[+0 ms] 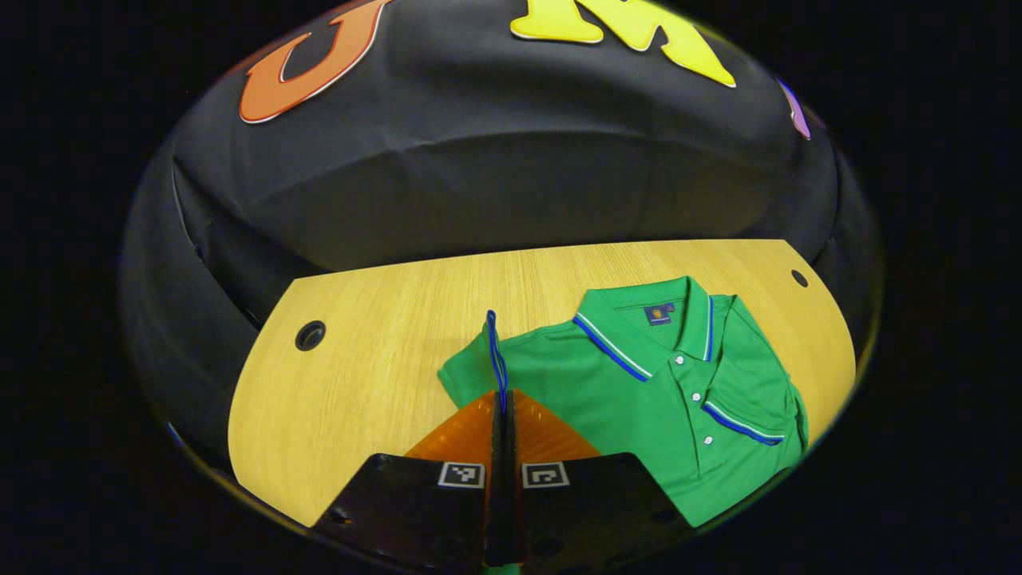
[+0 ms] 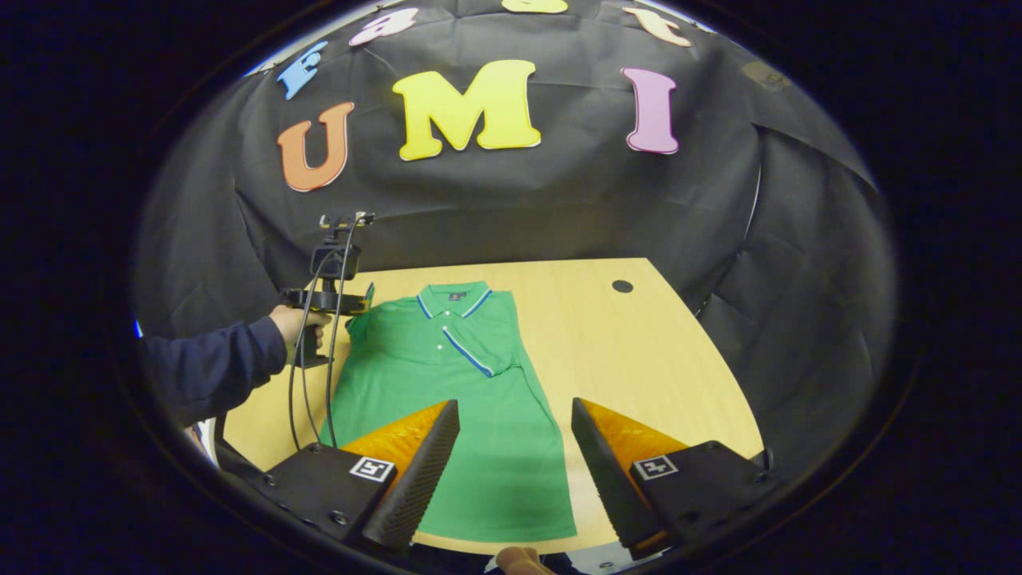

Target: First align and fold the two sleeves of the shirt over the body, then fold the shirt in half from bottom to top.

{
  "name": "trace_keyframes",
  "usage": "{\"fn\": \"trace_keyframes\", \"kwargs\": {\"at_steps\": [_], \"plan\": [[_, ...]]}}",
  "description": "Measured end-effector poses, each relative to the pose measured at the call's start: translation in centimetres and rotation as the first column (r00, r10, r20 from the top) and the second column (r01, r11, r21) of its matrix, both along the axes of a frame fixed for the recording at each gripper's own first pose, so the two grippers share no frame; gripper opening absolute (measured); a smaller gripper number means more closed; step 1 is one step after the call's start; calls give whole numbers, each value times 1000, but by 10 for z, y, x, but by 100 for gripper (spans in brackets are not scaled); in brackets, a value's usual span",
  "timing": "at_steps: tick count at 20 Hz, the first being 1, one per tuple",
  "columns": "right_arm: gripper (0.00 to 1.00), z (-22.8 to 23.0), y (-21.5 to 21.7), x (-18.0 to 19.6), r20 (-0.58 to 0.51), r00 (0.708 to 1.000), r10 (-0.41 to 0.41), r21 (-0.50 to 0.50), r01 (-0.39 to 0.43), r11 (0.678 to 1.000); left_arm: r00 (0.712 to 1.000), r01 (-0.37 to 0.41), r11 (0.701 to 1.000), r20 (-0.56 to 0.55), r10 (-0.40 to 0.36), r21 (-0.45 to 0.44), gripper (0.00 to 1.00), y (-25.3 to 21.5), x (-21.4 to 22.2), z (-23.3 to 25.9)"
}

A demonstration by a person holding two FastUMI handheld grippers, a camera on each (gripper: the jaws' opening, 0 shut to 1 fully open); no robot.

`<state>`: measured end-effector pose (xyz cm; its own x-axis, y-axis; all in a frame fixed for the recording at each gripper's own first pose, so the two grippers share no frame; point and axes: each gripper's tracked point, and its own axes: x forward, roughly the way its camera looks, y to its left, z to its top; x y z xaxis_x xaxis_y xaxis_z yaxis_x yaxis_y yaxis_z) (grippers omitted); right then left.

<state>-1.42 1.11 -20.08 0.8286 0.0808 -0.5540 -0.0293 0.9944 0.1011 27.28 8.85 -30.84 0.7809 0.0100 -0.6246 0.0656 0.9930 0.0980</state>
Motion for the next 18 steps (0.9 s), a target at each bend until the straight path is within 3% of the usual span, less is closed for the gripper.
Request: {"fn": "trace_keyframes", "kwargs": {"at_steps": [15,18], "plan": [[91,-24,-20,-10,-53,997,-62,25,63,998,986,155,987,-63,-152,43,3,-82,-24,-34],[92,-22,-25,-8,-49,996,-79,32,80,996,969,218,975,-106,-221,-42,3,-108,-37,-42]]}}
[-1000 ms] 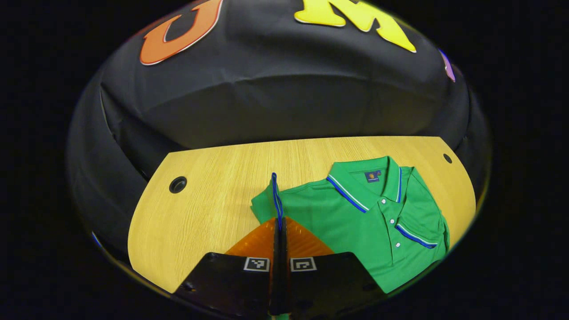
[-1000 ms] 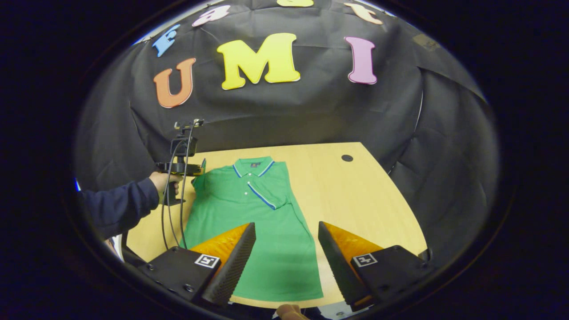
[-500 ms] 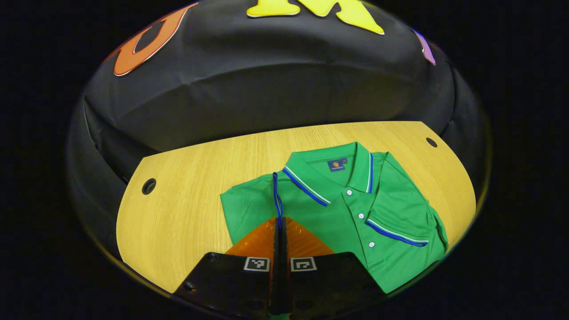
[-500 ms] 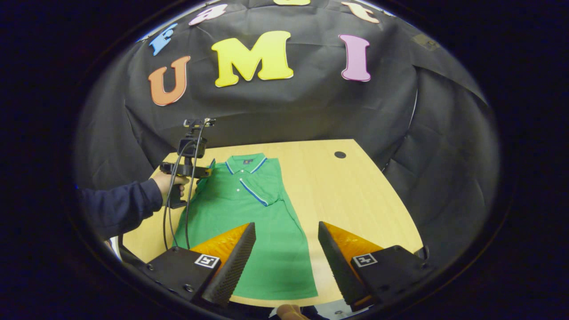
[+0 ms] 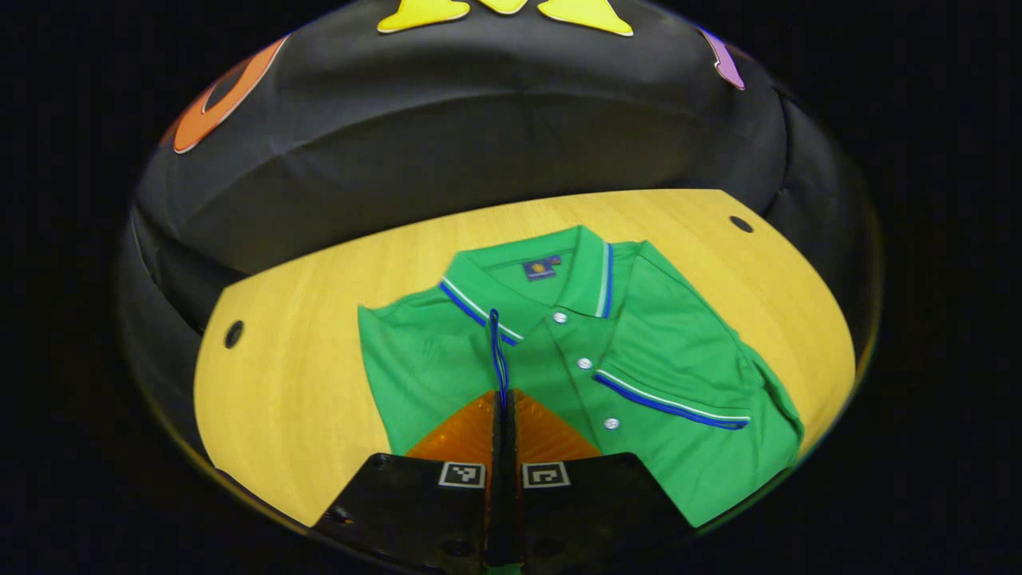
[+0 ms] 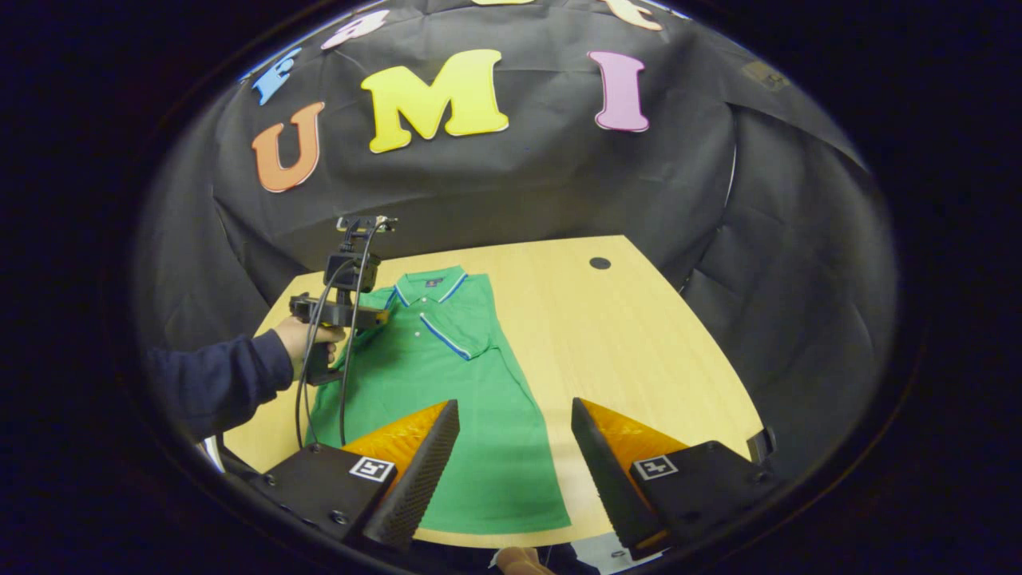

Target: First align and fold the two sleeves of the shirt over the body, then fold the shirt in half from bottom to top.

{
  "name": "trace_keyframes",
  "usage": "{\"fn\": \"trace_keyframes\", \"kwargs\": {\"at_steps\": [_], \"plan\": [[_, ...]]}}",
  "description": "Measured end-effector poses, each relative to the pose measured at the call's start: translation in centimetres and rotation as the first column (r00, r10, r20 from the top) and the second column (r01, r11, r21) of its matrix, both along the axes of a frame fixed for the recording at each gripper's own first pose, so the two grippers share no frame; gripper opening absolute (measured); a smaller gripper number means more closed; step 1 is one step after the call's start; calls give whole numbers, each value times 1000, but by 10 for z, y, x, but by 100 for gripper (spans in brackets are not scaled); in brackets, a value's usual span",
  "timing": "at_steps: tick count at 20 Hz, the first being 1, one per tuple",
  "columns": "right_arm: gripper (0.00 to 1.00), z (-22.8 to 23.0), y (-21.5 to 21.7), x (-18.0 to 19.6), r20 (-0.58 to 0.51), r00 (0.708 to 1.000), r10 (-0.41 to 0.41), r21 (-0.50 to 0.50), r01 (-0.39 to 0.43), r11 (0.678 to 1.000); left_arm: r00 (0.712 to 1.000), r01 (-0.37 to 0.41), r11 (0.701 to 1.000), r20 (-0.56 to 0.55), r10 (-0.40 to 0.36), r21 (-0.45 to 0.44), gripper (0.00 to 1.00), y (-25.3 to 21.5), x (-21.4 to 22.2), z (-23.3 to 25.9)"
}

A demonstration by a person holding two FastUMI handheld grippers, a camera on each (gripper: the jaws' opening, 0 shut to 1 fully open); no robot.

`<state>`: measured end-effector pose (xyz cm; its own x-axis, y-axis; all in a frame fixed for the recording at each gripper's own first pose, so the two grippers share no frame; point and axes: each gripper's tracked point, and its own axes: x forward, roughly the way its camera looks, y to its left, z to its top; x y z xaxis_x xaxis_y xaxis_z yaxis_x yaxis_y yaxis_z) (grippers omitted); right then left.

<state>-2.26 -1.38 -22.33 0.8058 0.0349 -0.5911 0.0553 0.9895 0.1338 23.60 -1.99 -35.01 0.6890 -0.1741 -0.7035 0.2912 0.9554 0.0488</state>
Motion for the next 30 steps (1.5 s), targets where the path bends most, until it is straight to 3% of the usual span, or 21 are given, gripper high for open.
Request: {"fn": "trace_keyframes", "kwargs": {"at_steps": [3,5,6,9,12,15,19,24,30], "plan": [[93,2,-4,3,11,1000,-10,1,10,1000,999,32,999,11,-32,22,10,0,-6,6],[93,5,-3,6,25,1000,-2,8,2,1000,999,38,999,39,-37,-11,71,-2,-12,25],[92,8,-3,7,34,999,2,8,-2,1000,998,34,999,54,-33,-18,64,-1,-14,32],[92,20,0,14,71,997,27,3,-27,1000,994,-6,1000,109,7,-7,82,13,-22,60],[92,43,5,26,137,989,60,-26,-57,998,982,-40,999,182,45,-29,85,22,-46,105],[92,65,13,35,206,974,95,-43,-88,995,957,-70,995,277,88,-75,99,36,-76,153],[92,83,28,40,276,949,152,-31,-150,988,930,-104,985,338,145,-138,98,58,-129,192],[90,58,28,32,253,936,246,-136,-217,967,925,-146,977,329,190,-154,98,85,-194,180],[92,-27,24,4,55,948,315,-158,-303,940,969,-190,978,145,201,-88,99,119,-263,93]]}}
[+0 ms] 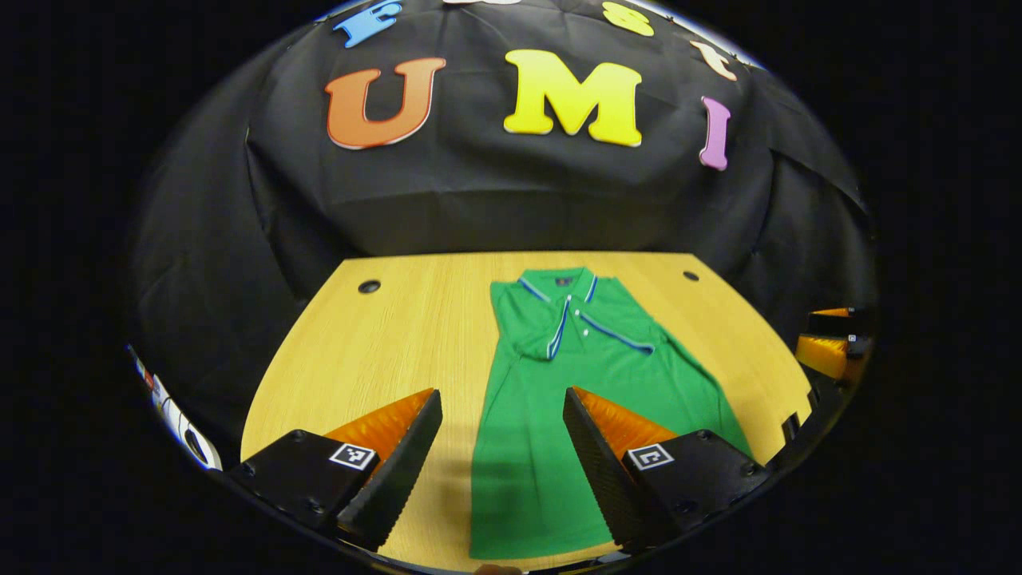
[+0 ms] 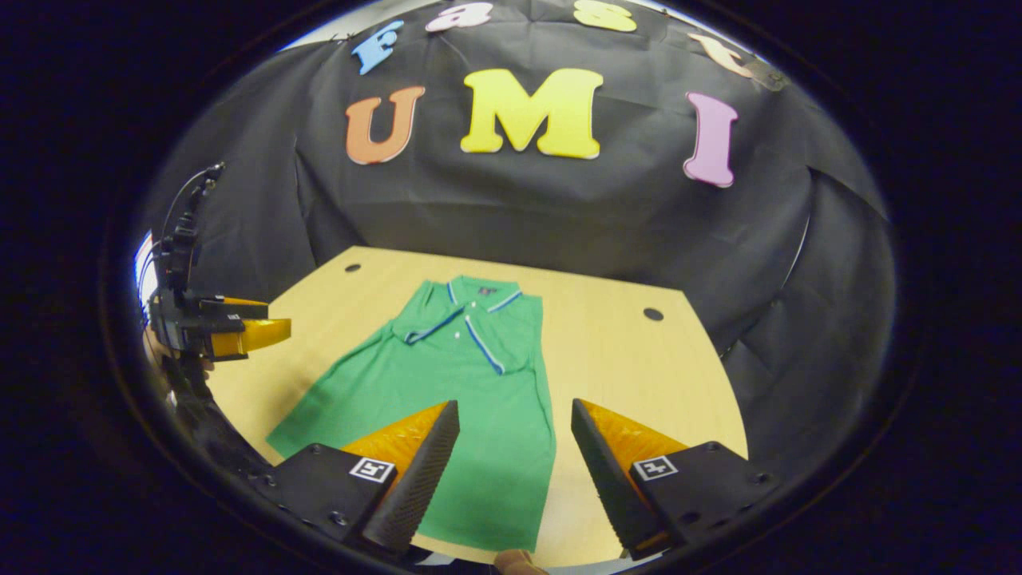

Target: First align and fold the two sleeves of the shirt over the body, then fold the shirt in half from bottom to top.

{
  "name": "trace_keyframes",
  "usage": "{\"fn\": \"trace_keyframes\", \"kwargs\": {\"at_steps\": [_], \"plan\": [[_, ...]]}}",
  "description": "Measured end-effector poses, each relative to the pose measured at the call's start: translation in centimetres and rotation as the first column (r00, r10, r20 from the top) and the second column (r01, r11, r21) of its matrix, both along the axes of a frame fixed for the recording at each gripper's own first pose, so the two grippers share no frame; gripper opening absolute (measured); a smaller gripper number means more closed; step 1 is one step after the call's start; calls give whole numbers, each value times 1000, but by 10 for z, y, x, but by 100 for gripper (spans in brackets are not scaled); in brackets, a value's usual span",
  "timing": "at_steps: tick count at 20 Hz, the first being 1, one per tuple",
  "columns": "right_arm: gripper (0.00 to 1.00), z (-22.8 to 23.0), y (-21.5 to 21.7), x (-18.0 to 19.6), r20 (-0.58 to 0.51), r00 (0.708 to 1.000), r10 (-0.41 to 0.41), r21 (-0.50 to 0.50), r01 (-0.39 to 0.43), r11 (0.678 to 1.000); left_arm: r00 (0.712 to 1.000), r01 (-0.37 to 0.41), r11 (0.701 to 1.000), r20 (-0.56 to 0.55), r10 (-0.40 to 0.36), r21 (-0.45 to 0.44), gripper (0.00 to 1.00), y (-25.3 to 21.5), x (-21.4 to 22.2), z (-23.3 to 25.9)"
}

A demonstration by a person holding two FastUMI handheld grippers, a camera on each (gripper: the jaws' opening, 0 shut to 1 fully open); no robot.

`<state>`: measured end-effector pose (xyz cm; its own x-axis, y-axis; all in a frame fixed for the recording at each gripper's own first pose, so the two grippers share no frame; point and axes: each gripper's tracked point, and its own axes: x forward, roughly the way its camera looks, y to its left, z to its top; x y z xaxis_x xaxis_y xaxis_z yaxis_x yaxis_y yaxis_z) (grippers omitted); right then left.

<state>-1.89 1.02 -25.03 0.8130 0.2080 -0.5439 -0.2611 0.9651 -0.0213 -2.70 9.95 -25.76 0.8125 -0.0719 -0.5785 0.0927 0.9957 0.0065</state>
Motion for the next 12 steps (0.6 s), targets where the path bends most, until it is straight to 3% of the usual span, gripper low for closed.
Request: {"fn": "trace_keyframes", "kwargs": {"at_steps": [6,12], "plan": [[92,-87,-19,-39,-226,974,25,-63,-40,997,963,-32,999,-268,28,-10,99,16,-62,-92],[93,-137,-36,-61,-393,918,-45,-110,1,994,864,-77,996,-501,43,-46,99,-3,-101,-131]]}}
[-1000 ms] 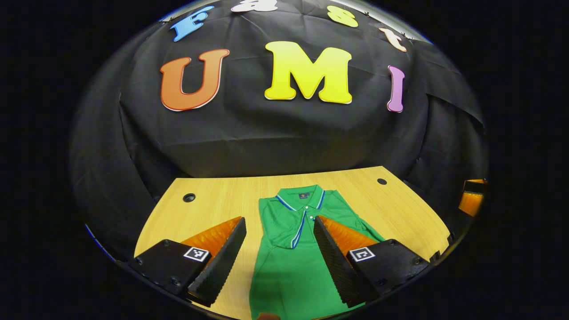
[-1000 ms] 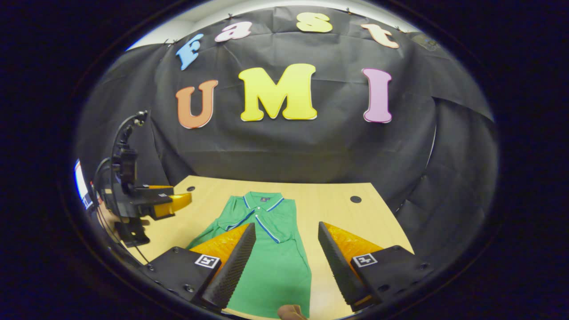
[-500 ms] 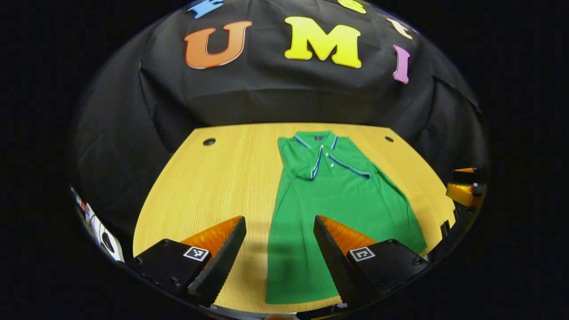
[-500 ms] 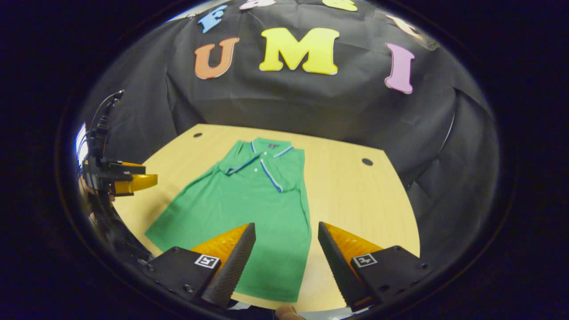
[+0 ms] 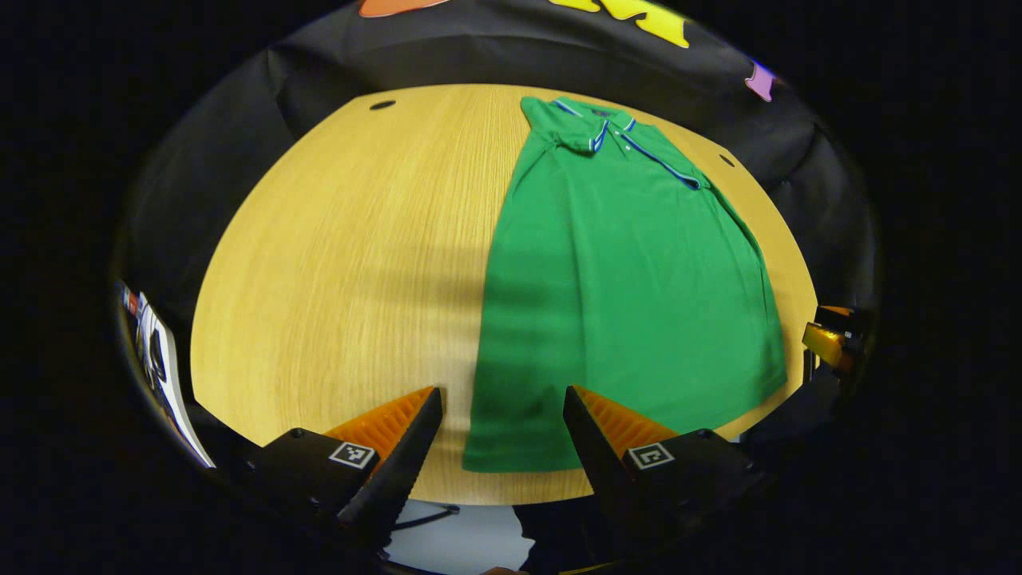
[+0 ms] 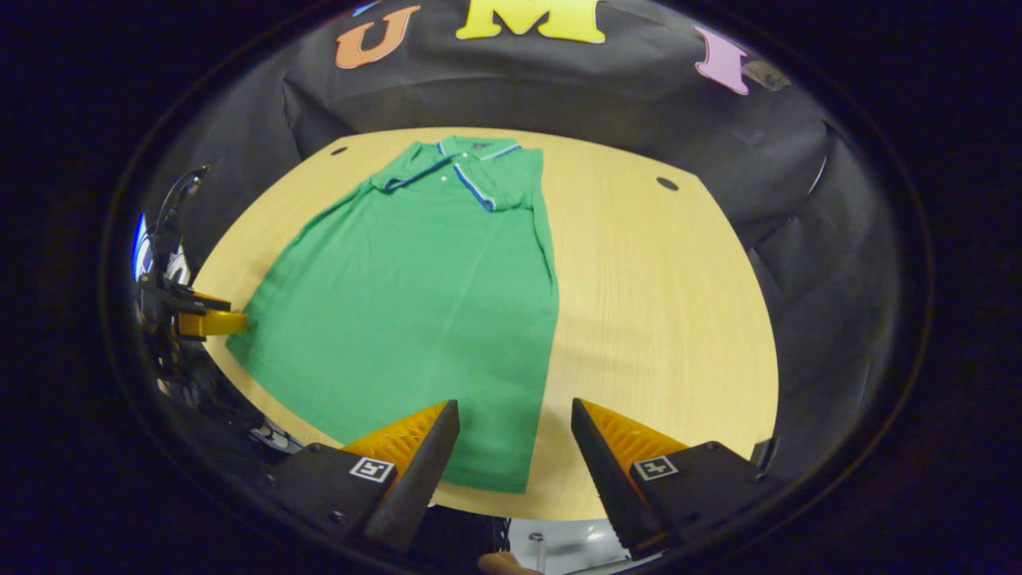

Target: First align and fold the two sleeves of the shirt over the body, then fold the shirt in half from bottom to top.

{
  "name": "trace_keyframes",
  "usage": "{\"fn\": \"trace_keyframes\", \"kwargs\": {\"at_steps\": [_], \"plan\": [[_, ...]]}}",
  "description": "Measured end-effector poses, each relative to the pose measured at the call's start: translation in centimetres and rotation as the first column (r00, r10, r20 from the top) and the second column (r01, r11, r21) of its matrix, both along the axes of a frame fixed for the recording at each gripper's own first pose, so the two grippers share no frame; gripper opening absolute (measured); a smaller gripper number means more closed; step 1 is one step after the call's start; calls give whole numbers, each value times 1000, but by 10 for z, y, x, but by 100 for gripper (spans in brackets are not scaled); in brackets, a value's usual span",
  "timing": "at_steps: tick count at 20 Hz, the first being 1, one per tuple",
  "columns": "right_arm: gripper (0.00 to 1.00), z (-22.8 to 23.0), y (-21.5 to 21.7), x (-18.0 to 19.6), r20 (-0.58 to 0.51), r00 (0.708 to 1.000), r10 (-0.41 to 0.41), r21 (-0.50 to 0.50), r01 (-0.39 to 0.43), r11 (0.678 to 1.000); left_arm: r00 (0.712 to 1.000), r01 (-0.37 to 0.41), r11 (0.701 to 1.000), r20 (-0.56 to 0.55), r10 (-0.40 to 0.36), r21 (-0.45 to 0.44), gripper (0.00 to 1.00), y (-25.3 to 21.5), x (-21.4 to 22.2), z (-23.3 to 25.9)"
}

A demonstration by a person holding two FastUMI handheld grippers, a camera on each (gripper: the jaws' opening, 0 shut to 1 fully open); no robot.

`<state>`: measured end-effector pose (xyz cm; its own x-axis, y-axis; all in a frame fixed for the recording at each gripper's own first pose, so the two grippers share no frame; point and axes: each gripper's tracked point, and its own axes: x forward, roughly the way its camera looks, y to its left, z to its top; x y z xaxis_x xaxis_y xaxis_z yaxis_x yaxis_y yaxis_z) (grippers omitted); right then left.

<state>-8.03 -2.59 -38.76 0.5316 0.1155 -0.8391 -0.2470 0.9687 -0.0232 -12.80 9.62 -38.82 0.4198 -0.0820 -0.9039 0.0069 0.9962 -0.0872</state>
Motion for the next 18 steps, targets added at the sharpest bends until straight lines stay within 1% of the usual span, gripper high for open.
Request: {"fn": "trace_keyframes", "kwargs": {"at_steps": [2,3,4,5,6,7,8,9,11,12,13,14,15,16,17,18], "plan": [[92,-19,-6,-9,-82,997,-12,-20,10,1000,999,25,1000,-48,-24,18,99,3,3,-3],[90,-24,-9,-12,-108,994,-20,-21,18,1000,997,32,999,-75,-31,17,99,2,-9,-6],[93,-30,-8,-14,-135,990,-28,-16,27,1000,994,31,999,-102,-28,25,99,3,-11,-9],[90,-36,-11,-17,-167,985,-37,-31,32,999,993,41,998,-108,-37,38,99,5,-10,-9],[90,-42,-15,-22,-199,979,-43,-49,34,998,991,49,998,-131,-43,41,95,4,-12,-10],[92,-47,-17,-28,-240,970,-43,-62,29,998,986,64,997,-160,-55,51,95,5,-17,-10],[90,-52,-16,-34,-280,959,-43,-63,26,998,980,73,996,-191,-61,59,95,5,-22,-13],[90,-54,-12,-38,-316,948,-40,-46,26,999,975,85,994,-211,-70,63,94,4,-25,-12],[91,-53,-10,-33,-319,946,-55,-33,47,998,967,91,994,-244,-73,63,94,3,-28,-13],[92,-52,-11,-34,-329,943,-55,-42,44,998,964,85,994,-259,-66,63,93,3,-27,-13],[90,-54,-11,-33,-338,939,-56,-53,40,998,957,84,995,-283,-63,62,93,2,-26,-15],[90,-53,-9,-33,-350,935,-58,-57,41,998,952,83,995,-301,-61,61,93,2,-25,-15],[87,-54,-8,-35,-365,929,-62,-62,42,997,947,80,995,-317,-57,61,93,3,-26,-15],[90,-54,-8,-34,-379,923,-62,-68,39,997,943,84,995,-326,-59,62,92,2,-25,-15],[89,-54,-8,-33,-394,917,-67,-71,42,997,939,89,994,-338,-63,63,92,1,-25,-15],[83,-56,-9,-34,-411,909,-74,-78,45,996,936,96,993,-346,-69,62,92,0,-24,-15]]}}
